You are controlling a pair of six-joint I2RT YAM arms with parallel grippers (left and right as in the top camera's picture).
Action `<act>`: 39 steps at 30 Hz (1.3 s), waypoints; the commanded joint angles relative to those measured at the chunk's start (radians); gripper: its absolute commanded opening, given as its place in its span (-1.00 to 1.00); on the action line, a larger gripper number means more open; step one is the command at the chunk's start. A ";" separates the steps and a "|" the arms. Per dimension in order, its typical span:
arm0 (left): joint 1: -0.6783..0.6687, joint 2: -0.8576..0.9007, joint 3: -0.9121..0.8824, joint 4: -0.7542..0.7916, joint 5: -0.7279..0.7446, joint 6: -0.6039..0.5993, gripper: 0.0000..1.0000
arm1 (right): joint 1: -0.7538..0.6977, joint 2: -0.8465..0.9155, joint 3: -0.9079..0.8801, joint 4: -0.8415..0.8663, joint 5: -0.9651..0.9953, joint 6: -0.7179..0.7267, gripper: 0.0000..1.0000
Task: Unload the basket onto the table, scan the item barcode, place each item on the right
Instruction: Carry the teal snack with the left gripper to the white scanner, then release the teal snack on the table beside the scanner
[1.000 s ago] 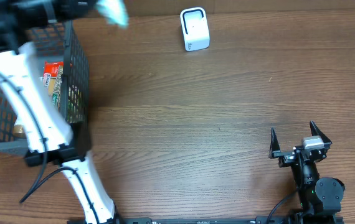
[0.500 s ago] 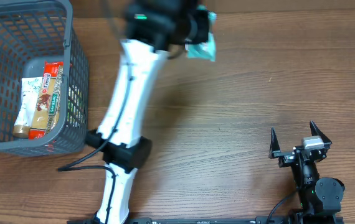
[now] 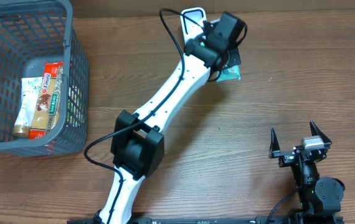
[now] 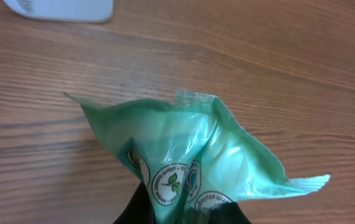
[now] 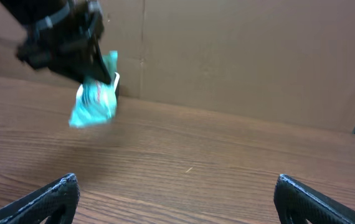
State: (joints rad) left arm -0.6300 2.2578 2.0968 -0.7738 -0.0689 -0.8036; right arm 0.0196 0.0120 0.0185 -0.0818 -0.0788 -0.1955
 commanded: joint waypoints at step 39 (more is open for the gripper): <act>0.376 -0.663 0.010 -0.240 -0.196 0.534 1.00 | 0.002 -0.009 -0.010 0.005 -0.002 -0.003 1.00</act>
State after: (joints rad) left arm -0.4046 1.6657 2.1048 -0.9596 -0.1585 -0.3279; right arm 0.0196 0.0120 0.0185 -0.0822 -0.0788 -0.1959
